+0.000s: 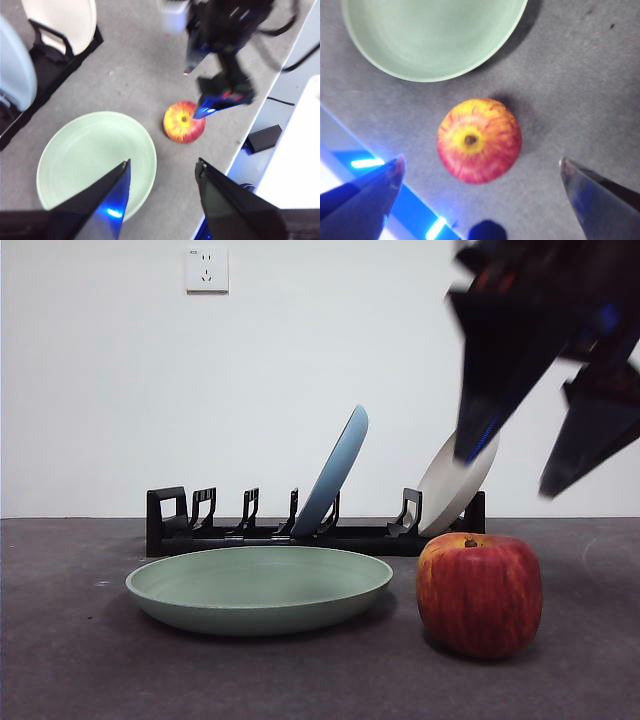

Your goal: Take the green plate from the plate rack,put the plate on the table,take the apple from the table,put the apple in the plate

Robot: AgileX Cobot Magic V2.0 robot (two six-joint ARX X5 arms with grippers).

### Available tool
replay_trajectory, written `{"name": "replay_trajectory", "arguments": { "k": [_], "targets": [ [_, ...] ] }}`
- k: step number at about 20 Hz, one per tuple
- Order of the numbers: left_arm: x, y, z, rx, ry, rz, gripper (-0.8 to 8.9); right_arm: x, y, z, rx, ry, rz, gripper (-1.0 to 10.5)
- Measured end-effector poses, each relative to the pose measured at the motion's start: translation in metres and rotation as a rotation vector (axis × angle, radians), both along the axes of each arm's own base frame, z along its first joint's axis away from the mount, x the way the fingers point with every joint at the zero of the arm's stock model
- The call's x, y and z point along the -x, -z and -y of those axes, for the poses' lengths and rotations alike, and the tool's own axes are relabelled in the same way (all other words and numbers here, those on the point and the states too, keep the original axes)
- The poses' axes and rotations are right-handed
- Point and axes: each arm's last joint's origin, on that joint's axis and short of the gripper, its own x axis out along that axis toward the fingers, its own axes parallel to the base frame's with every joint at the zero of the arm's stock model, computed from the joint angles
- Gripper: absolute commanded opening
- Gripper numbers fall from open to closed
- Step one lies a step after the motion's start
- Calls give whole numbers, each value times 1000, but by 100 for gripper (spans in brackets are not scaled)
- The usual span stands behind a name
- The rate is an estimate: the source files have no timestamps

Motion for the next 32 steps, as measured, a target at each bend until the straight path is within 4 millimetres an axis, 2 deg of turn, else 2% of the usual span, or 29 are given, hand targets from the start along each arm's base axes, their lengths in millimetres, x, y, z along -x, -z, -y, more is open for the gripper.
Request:
{"name": "replay_trajectory", "arguments": {
  "k": [4, 10, 11, 13, 15, 19, 21, 23, 25, 28, 32],
  "targets": [
    [4, -3, -7, 9, -11, -9, 220, -8, 22, -21, 62, -18, -20, 724],
    [5, -2, -8, 3, -17, -20, 220, -12, 56, -41, 165, -43, -86, 719],
    [5, -2, -8, 3, -17, -21, 220, -14, 61, -44, 176, -43, -86, 673],
    [5, -2, -8, 3, -17, -21, 220, -14, 66, -47, 207, -32, -74, 468],
    [5, -2, -8, 2, -17, -22, 220, -14, 66, -48, 207, -24, -78, 279],
    [5, -2, -8, 2, -18, -21, 220, -12, 67, -47, 218, -2, -104, -19],
    [5, -2, -8, 2, -17, -22, 220, -12, 66, -47, 218, 1, -105, -12],
    [5, -2, -8, -2, -18, -23, 220, -10, 62, -46, 212, 5, -95, -13],
    [5, -2, -8, -3, -17, -25, 220, -7, 48, -42, 197, 17, -42, -13],
    [5, -2, -8, -4, -18, -25, 220, -8, 15, -43, 127, 28, 52, -13],
    [5, -2, -8, -4, -17, -25, 220, -25, -27, -57, 22, 35, 183, -14]
  ]
}}
